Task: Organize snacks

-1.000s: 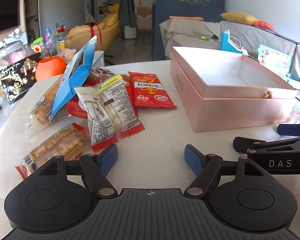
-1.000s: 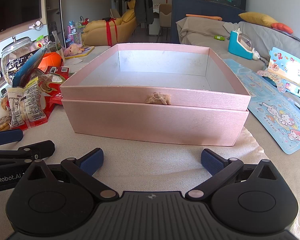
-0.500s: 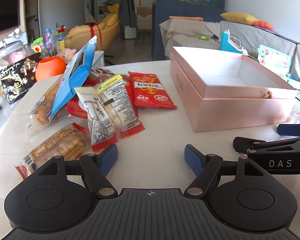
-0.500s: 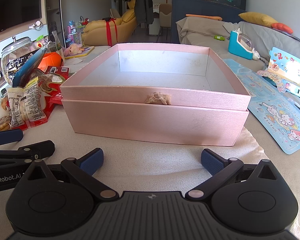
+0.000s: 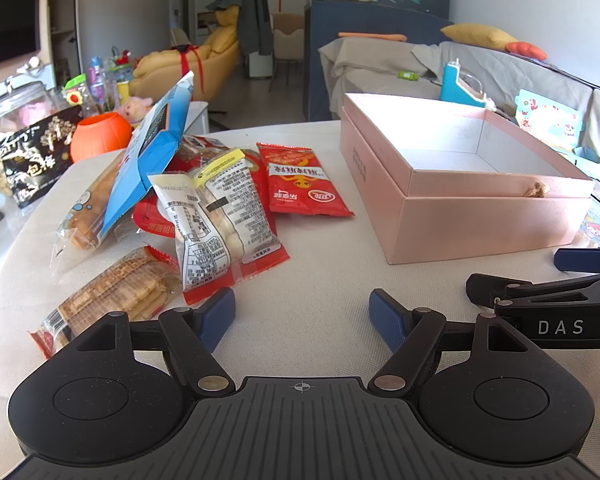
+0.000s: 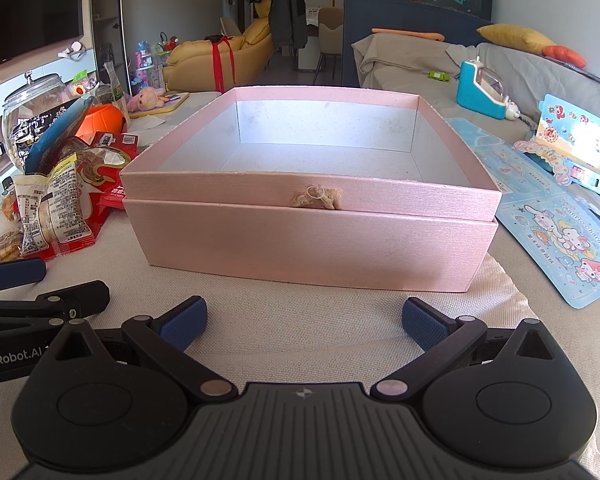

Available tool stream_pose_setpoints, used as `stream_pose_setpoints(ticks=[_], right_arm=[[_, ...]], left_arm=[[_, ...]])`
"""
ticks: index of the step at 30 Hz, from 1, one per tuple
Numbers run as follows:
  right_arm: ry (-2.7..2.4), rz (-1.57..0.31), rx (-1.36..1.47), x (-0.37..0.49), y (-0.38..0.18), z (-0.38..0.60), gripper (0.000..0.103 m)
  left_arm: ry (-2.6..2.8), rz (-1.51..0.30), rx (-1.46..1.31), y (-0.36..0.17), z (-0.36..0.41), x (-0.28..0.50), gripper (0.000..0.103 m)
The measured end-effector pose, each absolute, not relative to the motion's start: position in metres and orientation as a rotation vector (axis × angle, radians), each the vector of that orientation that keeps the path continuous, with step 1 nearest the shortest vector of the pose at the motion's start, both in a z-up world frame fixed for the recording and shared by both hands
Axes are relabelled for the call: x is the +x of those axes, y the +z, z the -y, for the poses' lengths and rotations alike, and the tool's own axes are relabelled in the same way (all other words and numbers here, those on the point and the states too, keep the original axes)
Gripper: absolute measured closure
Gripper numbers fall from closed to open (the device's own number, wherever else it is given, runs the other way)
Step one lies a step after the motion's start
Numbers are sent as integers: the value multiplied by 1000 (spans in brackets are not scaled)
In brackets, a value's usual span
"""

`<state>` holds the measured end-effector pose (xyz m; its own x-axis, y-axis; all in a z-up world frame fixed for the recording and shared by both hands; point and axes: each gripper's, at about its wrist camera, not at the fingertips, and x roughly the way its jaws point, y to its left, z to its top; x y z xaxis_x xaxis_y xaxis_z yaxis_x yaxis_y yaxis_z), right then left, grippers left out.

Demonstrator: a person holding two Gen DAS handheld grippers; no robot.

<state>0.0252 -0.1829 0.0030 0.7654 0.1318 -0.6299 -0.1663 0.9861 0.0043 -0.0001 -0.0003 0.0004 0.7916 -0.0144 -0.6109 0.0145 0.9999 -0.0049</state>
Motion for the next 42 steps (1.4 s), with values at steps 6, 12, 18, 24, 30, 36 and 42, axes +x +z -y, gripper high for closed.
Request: stream_pose_setpoints(ticks=[6,12,18,24,30,36,42], right_arm=[[162,-680,-53,25,3,183,0],[162,-680,-53,25,3,183,0],[162,-680,-53,25,3,183,0],[162,-680,-53,26,3,183,0],[161,-680,-54,26,3,182,0],[177,-702,-56,39,6,181,0],[107,-822,-39,60,14,171,0]], left_arm=[[-16,-657,0,0,0,0,24],[-16,-657,-1,0,0,0,24],[-16,-657,-1,0,0,0,24],[-13,-658,10,0,2,0,23],[-134,-668,5,5,-13,6,25],[-191,-608,-69,41,-59,-10,27],[-147,-687,91,45,-99,-14,28]])
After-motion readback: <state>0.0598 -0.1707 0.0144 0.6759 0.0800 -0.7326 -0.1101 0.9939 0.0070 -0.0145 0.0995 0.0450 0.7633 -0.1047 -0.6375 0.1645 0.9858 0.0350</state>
